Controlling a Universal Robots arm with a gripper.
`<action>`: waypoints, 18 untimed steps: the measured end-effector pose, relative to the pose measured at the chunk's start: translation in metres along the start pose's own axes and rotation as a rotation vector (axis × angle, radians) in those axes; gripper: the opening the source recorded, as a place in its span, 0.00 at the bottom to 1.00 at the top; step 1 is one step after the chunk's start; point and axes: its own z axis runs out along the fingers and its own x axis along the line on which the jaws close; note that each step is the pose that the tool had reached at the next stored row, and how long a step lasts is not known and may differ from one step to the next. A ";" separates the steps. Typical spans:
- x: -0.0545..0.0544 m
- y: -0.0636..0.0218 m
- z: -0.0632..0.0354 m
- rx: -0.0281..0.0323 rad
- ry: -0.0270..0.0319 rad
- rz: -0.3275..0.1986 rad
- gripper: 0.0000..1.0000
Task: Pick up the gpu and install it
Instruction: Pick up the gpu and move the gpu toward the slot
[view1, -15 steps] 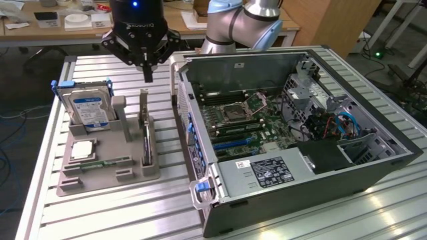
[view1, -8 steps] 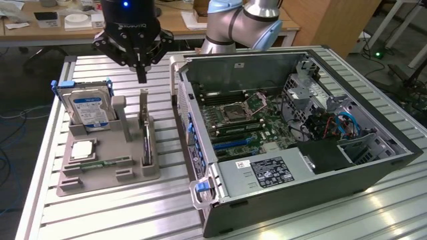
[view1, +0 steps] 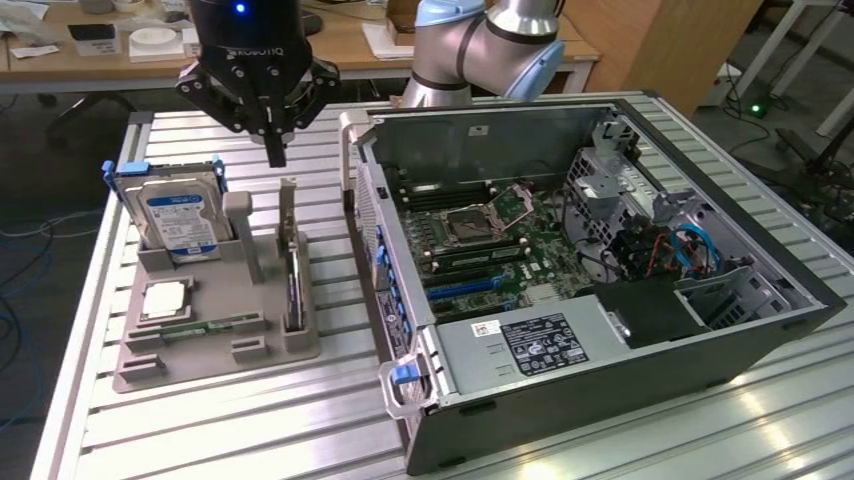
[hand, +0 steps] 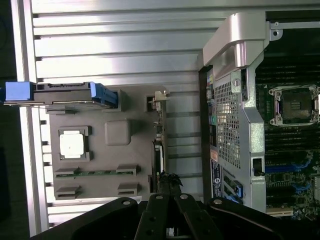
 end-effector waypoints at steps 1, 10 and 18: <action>0.000 0.0000 0.0000 0.0000 0.0000 0.000 0.10; 0.000 0.0000 0.0000 0.0000 0.0000 0.000 0.10; 0.000 0.0000 0.0000 0.0000 0.0000 0.000 0.35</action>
